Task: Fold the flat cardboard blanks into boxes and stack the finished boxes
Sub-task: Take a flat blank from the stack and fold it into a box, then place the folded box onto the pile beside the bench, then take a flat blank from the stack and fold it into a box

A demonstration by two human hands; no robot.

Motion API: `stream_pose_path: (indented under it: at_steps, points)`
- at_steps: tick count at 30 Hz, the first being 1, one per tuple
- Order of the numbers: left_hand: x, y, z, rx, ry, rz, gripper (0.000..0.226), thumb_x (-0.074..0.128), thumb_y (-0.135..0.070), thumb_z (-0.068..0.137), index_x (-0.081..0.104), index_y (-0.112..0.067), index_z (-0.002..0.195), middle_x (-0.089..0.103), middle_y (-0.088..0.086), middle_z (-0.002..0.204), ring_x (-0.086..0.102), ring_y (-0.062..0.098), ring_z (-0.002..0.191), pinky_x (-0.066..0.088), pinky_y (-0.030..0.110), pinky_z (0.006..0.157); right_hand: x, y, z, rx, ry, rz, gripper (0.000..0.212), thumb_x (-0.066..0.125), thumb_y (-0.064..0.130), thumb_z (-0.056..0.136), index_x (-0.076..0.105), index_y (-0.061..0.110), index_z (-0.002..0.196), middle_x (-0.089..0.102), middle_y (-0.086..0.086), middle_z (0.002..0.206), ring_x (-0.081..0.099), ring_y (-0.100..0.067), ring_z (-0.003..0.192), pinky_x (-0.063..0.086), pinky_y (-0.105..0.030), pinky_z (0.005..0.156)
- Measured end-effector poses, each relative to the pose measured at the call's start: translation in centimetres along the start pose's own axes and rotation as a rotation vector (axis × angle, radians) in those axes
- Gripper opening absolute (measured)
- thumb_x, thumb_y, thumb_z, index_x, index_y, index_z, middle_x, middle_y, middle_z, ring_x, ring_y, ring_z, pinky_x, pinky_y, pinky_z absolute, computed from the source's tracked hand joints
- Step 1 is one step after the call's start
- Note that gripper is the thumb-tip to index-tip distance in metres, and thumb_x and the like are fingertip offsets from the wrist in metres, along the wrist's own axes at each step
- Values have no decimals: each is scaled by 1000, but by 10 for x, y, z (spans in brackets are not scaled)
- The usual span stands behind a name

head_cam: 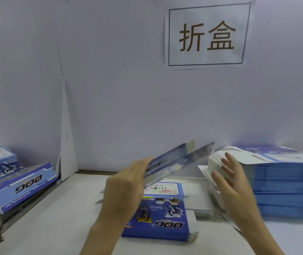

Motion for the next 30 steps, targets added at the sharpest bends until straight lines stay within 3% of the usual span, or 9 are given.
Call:
stream_pose_path:
  at_steps: [3, 7, 9, 12, 16, 18, 23, 27, 30]
  points:
    - [-25, 17, 14, -282, -219, -446, 32, 37, -36, 101, 62, -21, 116, 69, -8, 102, 67, 5, 83, 49, 5, 61, 16, 18, 11, 19, 73, 76, 60, 52, 31, 97, 27, 29, 151, 43, 10, 143, 45, -11, 132, 40, -35, 108]
    - [-7, 28, 9, -561, -229, -739, 37, 41, -40, 88, 51, -37, 124, 64, -13, 115, 62, 6, 107, 58, 22, 78, 33, 32, 13, -34, 124, 286, 33, 53, 27, 94, 51, 32, 127, 68, 20, 109, 64, 3, 99, 51, -9, 70]
    - [4, 26, 0, -624, -189, -806, 47, 47, -44, 83, 47, -38, 130, 62, -17, 116, 60, 3, 109, 58, 23, 80, 32, 29, 9, -49, 98, 328, 37, 54, 36, 88, 52, 35, 125, 69, 22, 106, 65, 3, 96, 53, -13, 67]
    - [21, 13, -7, -622, -84, -890, 56, 59, -46, 83, 44, -35, 136, 63, -22, 114, 60, -4, 107, 55, 15, 78, 32, 22, 5, -49, 99, 339, 40, 63, 41, 90, 50, 41, 128, 67, 18, 116, 65, -6, 107, 57, -32, 83]
    - [28, 6, -5, -594, 18, -864, 90, 66, -62, 71, 27, -37, 148, 57, -24, 129, 55, -7, 115, 49, 10, 85, 31, 25, 2, -57, 75, 316, 45, 67, 49, 85, 50, 46, 127, 68, 18, 115, 66, -7, 107, 58, -31, 82]
    - [41, -1, -8, -622, 94, -947, 101, 70, -63, 63, 23, -39, 149, 55, -24, 132, 55, -7, 116, 48, 8, 87, 41, 29, -3, -85, 112, 272, 49, 61, 51, 85, 50, 44, 132, 66, 19, 120, 62, -4, 113, 51, -36, 96]
    - [91, -32, -36, -803, 354, -1345, 53, 73, -50, 70, 63, -37, 121, 68, -7, 120, 64, 14, 113, 50, 38, 98, 69, 39, -13, -130, 242, 75, 68, 54, 66, 85, 33, 46, 146, 33, 24, 154, 27, 12, 139, 25, -17, 115]
    - [79, 7, -32, -899, 248, -1332, 44, 80, -37, 71, 71, -21, 110, 74, 3, 107, 70, 25, 100, 56, 39, 83, 27, 31, 2, -57, 136, 162, 81, 58, 62, 71, 35, 36, 145, 45, 21, 141, 46, 3, 128, 39, -26, 106]
    - [66, 17, -26, -836, 281, -1356, 33, 71, -39, 63, 76, -32, 95, 75, 3, 103, 72, 24, 93, 58, 29, 67, 18, 16, 7, 92, 233, 213, 87, 75, 58, 68, 45, 23, 141, 63, 13, 127, 63, -9, 112, 52, -26, 85]
Point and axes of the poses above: each hand's wrist, its own z-axis towards the middle knuckle, its own x-axis out of the palm, y = z × x, the point moved 9 cm from there along z, towards the middle knuckle
